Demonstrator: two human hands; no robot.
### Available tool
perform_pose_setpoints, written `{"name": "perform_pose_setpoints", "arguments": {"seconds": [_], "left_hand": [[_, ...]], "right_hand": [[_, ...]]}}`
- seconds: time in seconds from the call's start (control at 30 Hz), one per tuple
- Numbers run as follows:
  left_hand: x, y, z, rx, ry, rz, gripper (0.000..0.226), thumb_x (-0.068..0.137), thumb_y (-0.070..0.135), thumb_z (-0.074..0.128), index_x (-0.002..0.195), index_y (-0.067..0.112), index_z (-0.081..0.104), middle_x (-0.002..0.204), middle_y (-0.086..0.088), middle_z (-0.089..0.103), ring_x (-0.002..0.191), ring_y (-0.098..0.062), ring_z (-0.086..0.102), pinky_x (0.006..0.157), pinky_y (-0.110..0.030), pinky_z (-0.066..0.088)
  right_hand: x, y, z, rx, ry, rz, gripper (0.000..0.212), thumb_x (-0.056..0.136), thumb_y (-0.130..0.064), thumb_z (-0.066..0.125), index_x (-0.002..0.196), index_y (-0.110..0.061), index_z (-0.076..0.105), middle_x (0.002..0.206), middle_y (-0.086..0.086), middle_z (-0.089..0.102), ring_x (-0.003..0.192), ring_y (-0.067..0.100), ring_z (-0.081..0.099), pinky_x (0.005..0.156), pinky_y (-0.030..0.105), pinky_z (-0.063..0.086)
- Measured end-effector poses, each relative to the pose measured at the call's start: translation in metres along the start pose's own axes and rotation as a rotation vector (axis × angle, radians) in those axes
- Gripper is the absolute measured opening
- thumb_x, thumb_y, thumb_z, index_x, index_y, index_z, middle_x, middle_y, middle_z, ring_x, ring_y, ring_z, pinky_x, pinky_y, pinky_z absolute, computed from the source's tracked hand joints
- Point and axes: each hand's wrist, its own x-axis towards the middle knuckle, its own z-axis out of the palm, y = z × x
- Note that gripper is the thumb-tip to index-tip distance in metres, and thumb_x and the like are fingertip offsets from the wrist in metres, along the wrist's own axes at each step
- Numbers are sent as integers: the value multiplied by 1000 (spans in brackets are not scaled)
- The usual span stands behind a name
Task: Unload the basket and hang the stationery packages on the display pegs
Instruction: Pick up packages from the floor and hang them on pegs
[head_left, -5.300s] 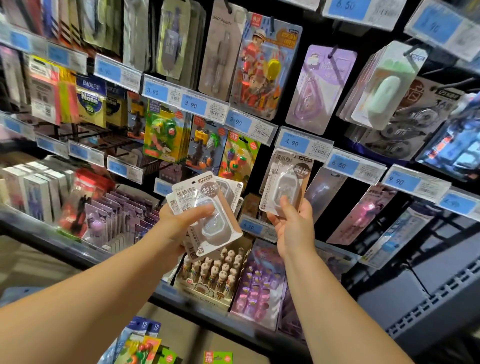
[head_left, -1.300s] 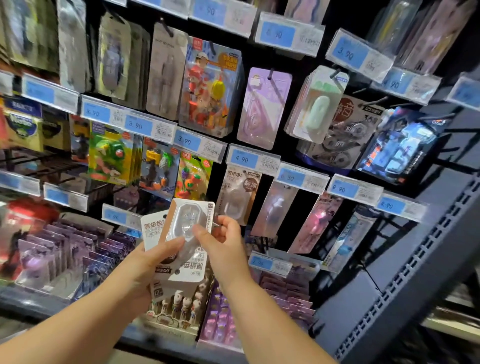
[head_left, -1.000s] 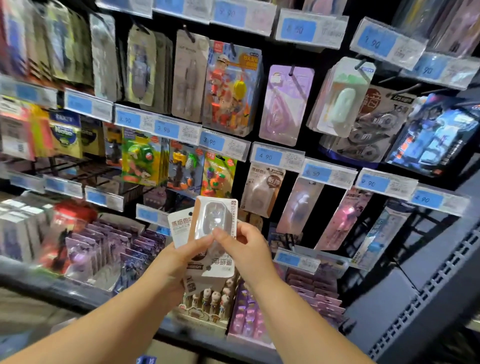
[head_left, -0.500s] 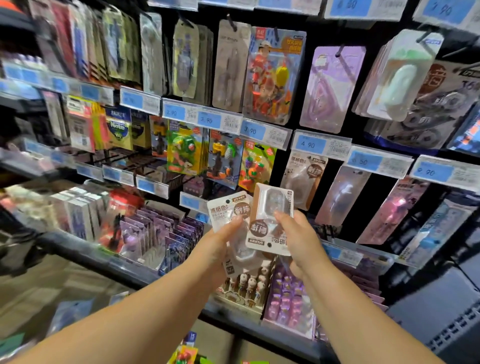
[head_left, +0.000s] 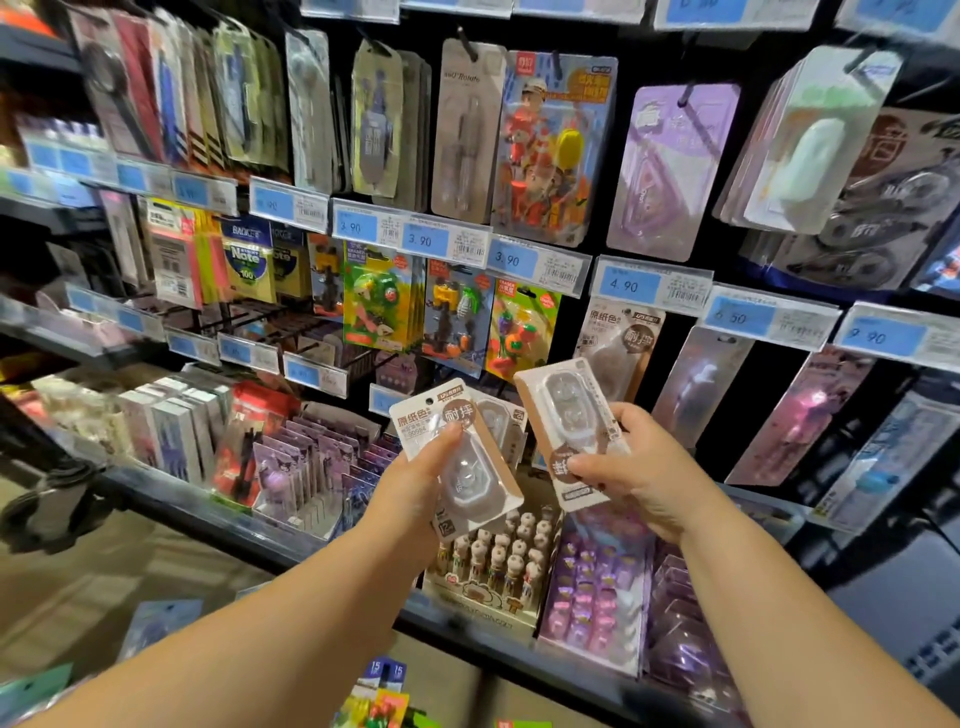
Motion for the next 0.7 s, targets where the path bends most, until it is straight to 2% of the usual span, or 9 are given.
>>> {"name": "perform_pose_setpoints", "arguments": {"seconds": [0.07,0.13,0.23,0.3,0.33,0.4,0.5,0.57,0.7], "left_hand": [[1,0,-1,13,9,22,54,73,39,76,118,13,65,102,-15,73,84,-33,68,76,-51,56],[1,1,-2,13,20,45,47,68,39,76,107,13,67,92,-11,74,83,-33,69,74,-50,58],[1,-1,-3,42,23,59,54,66,40,76,111,11,67,102,-12,72,96,-36,67,87,-50,54],[0,-2,-3,58,12,52,59,66,40,76,116,11,65,103,-12,72,88,-32,68,76,-43,56],[-1,-3,-2,65,3,45,56,67,40,75,115,12,65,100,-12,72,84,-30,68,70,-40,56],[-1,-4,-2,73,-16,42,41,77,35,74,111,15,65,94,-10,72,79,-29,69,63,-39,55],[-3,-6,-1,86,-75,22,26,88,29,67,109,14,64,84,-8,73,69,-26,71,54,-38,56],[-7,-7,2,122,-144,11,32,87,30,67,113,11,62,85,-7,73,70,-26,72,57,-41,58],[-14,-11,10,198,-234,-3,39,87,28,66,121,10,60,102,-13,72,85,-32,71,72,-51,59]], "right_hand": [[-2,-5,-10,-130,-2,-33,81,55,-16,89,127,-24,53,115,5,68,93,20,71,64,27,55],[-3,-9,-15,-186,23,-42,80,59,-10,90,127,-29,52,114,4,66,94,21,70,63,29,56],[-6,-15,-18,-301,75,-59,61,60,-9,91,108,-25,57,104,5,68,85,17,71,63,32,57],[-9,-20,-18,-391,116,-101,47,61,-10,91,96,-17,61,87,-2,69,71,4,67,59,22,53],[-11,-21,-18,-385,136,-120,42,61,-9,90,93,-15,63,82,-4,71,68,3,66,59,21,52],[-11,-21,-18,-292,155,-145,35,65,-3,87,91,-17,67,81,-1,75,72,10,70,64,28,56],[-11,-20,-13,-143,180,-169,29,73,8,77,86,-17,68,75,-2,75,67,9,70,58,20,53],[-9,-20,-9,27,217,-156,26,79,12,69,86,-13,66,72,-2,73,62,9,68,54,18,53],[-5,-19,-3,229,336,-140,22,85,9,63,89,-13,63,81,5,70,63,10,67,54,21,55]]}}
